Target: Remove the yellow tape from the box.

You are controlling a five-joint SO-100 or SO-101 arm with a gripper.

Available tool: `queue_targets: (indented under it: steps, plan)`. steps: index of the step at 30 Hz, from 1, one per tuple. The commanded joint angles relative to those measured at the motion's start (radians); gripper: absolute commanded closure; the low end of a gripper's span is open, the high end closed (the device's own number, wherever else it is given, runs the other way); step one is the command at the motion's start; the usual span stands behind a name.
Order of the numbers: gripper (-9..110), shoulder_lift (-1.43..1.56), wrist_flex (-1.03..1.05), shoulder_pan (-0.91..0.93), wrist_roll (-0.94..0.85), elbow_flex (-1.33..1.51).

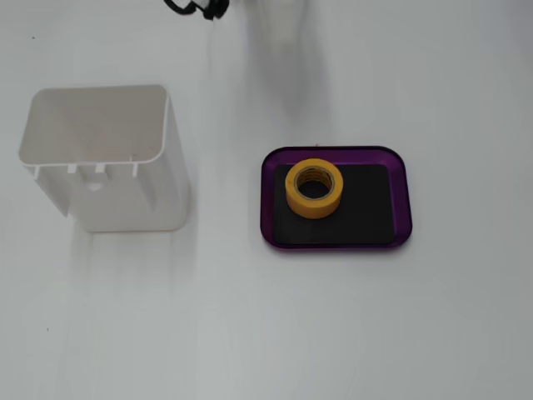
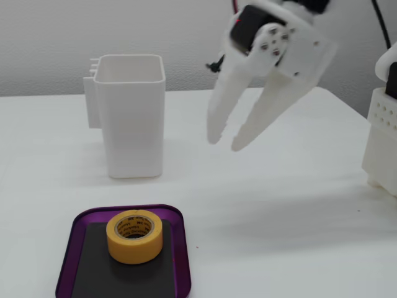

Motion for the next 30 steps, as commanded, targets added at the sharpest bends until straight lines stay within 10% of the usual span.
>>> queue_targets:
  steps: [1, 30]
  plan:
    - [90, -0.31, 0.066, -0.014, 0.041, -0.318]
    - [87, -0.822, 0.081, -0.057, 0.046, -0.675]
